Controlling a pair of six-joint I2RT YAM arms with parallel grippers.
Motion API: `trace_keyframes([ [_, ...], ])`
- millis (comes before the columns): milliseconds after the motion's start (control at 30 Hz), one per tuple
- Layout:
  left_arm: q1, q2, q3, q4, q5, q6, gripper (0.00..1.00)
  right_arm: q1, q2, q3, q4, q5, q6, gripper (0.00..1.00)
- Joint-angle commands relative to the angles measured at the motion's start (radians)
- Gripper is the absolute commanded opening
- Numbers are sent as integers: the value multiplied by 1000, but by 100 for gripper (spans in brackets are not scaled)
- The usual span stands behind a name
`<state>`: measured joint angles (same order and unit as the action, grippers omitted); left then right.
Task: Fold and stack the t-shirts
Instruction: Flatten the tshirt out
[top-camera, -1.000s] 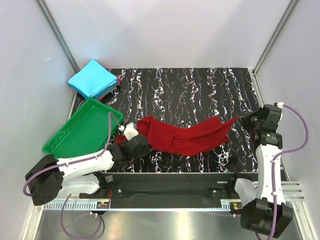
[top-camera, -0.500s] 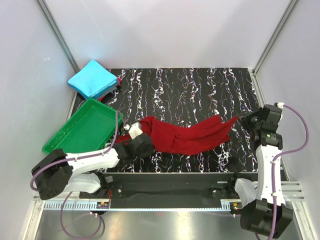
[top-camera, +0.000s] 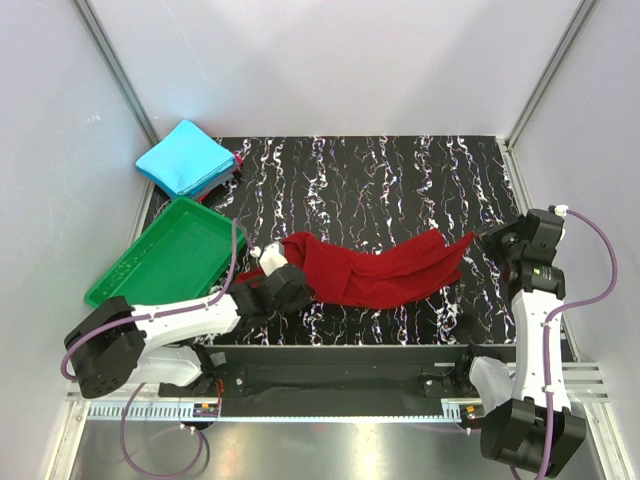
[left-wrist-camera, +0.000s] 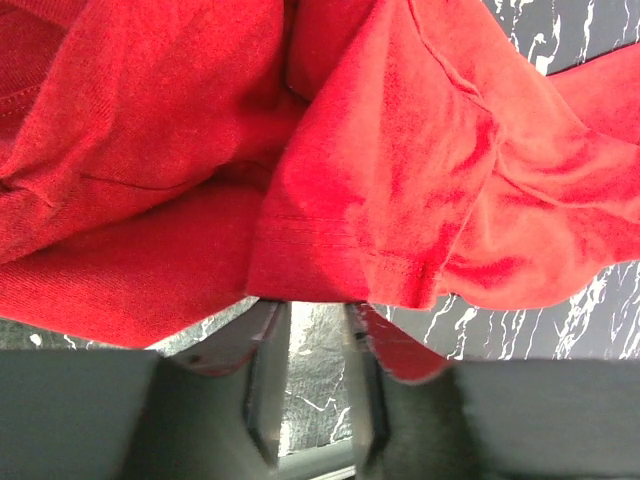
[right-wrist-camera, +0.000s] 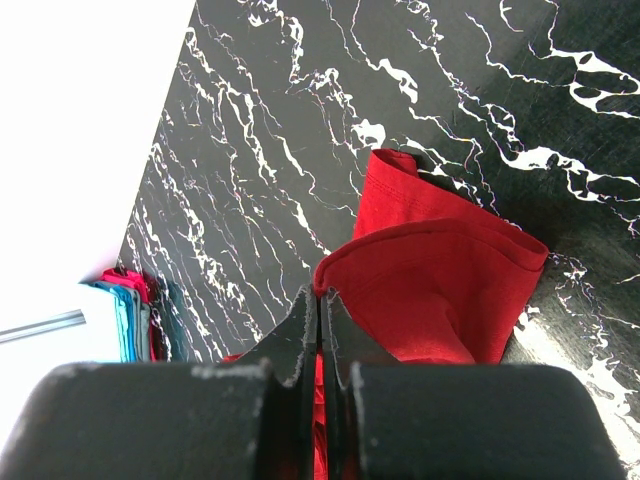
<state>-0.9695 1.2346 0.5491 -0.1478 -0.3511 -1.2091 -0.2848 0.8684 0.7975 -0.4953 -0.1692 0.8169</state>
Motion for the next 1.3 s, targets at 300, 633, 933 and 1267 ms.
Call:
trace_keyframes([
  [300,-12,5,40,-1,-31,-46,21,-5,-29,-4,26,5,1,0],
  [633,-11,12,43,-24,-48,-55,21,-5,-42,-15,24,5,1,0],
  [933,-11,42,58,-9,-84,-40,21,-5,-43,-11,21,-3,4,0],
  [1267,-12,-1,58,-18,-88,-7,0,-5,-36,-7,20,8,1,0],
])
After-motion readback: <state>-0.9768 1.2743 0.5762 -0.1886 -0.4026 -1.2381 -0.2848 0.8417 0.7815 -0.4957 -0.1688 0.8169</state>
